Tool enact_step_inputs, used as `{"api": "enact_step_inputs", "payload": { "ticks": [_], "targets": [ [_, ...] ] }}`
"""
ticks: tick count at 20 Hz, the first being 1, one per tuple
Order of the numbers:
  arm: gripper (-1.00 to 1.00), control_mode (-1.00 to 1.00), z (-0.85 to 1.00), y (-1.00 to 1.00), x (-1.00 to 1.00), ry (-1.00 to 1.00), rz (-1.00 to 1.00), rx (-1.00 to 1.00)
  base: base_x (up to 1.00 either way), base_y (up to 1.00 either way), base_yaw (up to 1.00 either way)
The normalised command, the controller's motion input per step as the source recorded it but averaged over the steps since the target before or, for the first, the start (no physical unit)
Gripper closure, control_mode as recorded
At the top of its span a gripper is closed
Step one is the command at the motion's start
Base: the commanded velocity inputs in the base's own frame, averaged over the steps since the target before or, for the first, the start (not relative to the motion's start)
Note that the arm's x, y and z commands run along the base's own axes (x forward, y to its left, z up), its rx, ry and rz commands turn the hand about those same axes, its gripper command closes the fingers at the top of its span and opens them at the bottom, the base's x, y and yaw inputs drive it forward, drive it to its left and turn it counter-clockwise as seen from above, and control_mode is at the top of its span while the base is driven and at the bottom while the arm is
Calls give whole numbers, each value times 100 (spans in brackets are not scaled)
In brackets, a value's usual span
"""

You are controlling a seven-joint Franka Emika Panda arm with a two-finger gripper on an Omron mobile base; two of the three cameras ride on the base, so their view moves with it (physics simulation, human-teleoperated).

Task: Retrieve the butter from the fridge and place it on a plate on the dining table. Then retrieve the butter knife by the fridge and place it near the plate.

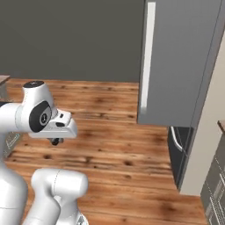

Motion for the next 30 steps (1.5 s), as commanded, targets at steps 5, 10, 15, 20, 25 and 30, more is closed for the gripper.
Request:
{"api": "enact_step_inputs", "payload": {
  "ticks": [5,10,15,20,25,30],
  "targets": [
    [100,100,0,0,0,0,0,0,51,95,-1],
    [100,100,0,0,0,0,0,0,100,100,-28],
    [100,100,0,0,0,0,0,0,100,85,-35],
    [100,100,0,0,0,0,0,0,100,35,-9],
    [100,100,0,0,0,0,0,0,100,4,1],
    [100,100,0,0,0,0,0,0,100,27,0]
  ]
}}
